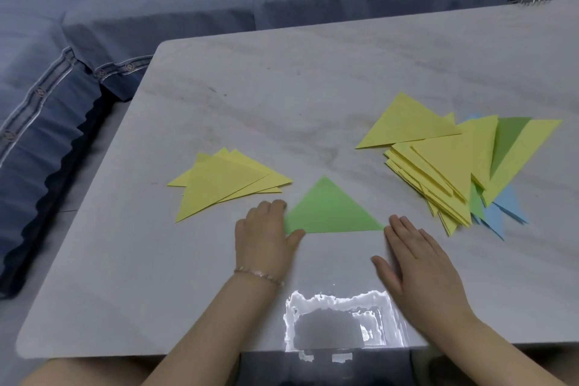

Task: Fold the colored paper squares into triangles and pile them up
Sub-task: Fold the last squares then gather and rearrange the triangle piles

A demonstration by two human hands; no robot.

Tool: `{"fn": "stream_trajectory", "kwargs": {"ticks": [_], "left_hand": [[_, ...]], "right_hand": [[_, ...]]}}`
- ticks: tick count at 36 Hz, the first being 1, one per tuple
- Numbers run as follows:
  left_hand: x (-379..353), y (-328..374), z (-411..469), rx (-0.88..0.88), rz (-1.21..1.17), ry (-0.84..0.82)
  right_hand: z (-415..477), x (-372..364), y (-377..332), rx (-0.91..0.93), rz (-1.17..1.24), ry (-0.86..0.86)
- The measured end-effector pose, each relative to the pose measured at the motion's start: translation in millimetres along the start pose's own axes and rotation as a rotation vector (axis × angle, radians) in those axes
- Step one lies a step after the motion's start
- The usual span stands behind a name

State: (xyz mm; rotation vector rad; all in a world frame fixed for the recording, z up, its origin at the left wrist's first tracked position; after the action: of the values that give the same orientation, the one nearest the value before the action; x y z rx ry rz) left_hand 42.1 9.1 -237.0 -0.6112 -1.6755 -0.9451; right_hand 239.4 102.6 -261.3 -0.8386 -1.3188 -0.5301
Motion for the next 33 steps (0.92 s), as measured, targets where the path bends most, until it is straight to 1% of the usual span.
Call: {"fn": "stream_trajectory", "kwargs": {"ticks": [2,4,6,8,10,12,14,19,22,24,26,30,32,33], "left_hand": [[-3.0,1.1,7.7,0.044,-0.106,-0.017],[-1.0,2.8,9.5,0.051,-0.2,-0.003],[2.7,3.5,9.1,-0.004,-0.28,0.045],[11.0,3.0,8.9,-0.071,-0.332,0.103],[27.8,-3.1,9.7,-0.121,-0.386,0.195],[51.9,-16.3,11.0,-0.13,-0.442,0.315],[70.9,-37.4,14.6,-0.094,-0.476,0.396],[84.3,-88.9,24.1,0.037,-0.557,0.431],[85.6,-99.8,21.6,0.052,-0.643,0.479],[87.7,-97.8,15.2,0.031,-0.726,0.533],[94.4,-92.2,5.5,0.001,-0.778,0.632],[109.9,-85.3,-8.4,-0.063,-0.779,0.847],[110.9,-87.5,-6.6,-0.047,-0.759,0.88],[108.4,-90.5,-4.1,-0.022,-0.735,0.869]], "right_hand": [[5.3,8.7,1.3,-0.007,0.035,0.051],[18.1,21.7,4.7,-0.013,0.134,0.104],[39.1,37.6,9.8,-0.027,0.209,0.155],[67.5,51.7,15.7,-0.065,0.262,0.167],[99.0,65.0,19.6,-0.104,0.297,0.175],[129.7,72.6,23.4,-0.148,0.293,0.164],[155.5,75.4,28.8,-0.208,0.295,0.136],[192.7,60.1,46.0,-0.4,0.284,-0.007],[192.5,47.9,52.0,-0.47,0.298,-0.061],[187.2,46.7,52.0,-0.463,0.319,-0.018],[181.1,49.2,47.9,-0.425,0.346,0.034],[170.2,52.7,34.8,-0.296,0.353,0.055],[163.0,54.0,26.8,-0.242,0.351,0.043],[159.0,55.2,21.7,-0.213,0.354,0.042]]}}
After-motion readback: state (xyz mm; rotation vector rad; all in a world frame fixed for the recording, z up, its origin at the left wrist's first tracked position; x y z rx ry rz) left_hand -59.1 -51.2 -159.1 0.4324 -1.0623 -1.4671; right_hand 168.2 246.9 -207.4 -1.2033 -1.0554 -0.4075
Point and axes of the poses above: each hand's wrist, its own z-axis towards the middle knuckle, its own x-axis out of the back of the hand, y = z × x, the point moved 7 cm from there along z, towards the middle knuckle, and after that the axes turned 9 degrees about -x, right-handed, at the moved point
